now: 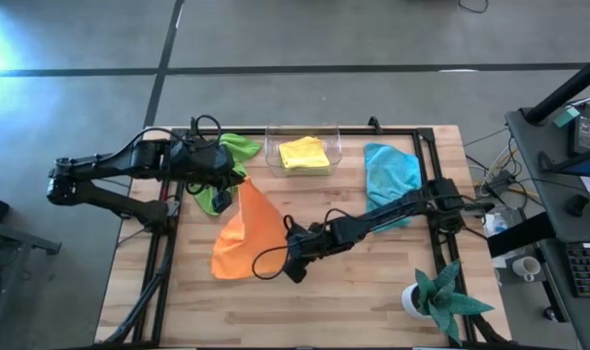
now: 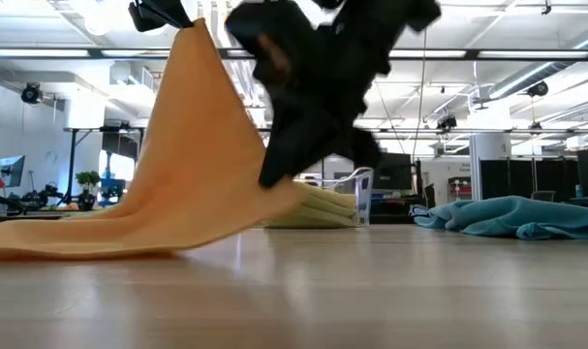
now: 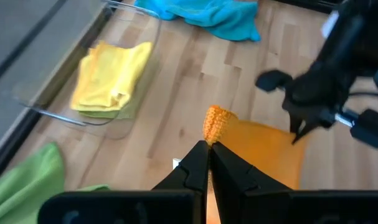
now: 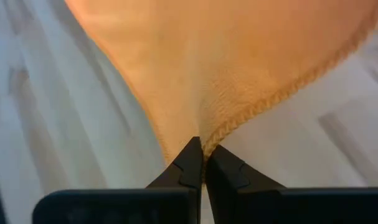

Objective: Fold microfiber towels
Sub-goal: Fold the orange microfiber towel into the transparent bin

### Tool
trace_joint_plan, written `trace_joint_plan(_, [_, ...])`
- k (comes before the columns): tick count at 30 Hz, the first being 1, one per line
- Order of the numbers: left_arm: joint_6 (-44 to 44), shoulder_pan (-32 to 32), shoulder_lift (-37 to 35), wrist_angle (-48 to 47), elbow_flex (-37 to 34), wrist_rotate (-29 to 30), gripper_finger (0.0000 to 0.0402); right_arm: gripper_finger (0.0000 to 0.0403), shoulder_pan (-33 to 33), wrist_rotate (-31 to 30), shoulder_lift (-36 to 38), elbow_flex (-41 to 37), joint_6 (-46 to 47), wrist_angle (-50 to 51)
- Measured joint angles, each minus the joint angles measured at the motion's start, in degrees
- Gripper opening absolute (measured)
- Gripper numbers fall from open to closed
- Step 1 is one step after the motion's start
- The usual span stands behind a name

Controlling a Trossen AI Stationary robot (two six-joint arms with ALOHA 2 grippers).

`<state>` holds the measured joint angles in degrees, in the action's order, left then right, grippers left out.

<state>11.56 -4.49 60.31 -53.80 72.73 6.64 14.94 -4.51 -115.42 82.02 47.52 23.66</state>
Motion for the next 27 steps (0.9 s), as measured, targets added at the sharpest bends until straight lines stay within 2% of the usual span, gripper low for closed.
trace_joint_plan(3, [0.09,0.04,0.4,-0.04,0.0,-2.11,0.0,0.0009,-0.11,0.0,3.14,1.39,-1.18,4.22])
trace_joint_plan(9, [0.61,0.04,0.45,-0.82,-0.01,-2.45,0.0,0.0009,-0.24,0.01,9.48,3.9,-4.07,13.05])
trace_joint_plan(19, [10.04,0.22,0.04,-1.3,0.13,-5.64,0.0,0.0008,-0.35,0.64,16.73,10.22,-7.74,22.53])
trace_joint_plan(27, [19.63,0.25,-0.59,-2.65,0.33,-14.77,0.0,0.0008,-0.03,1.97,17.03,20.62,-10.55,32.94])
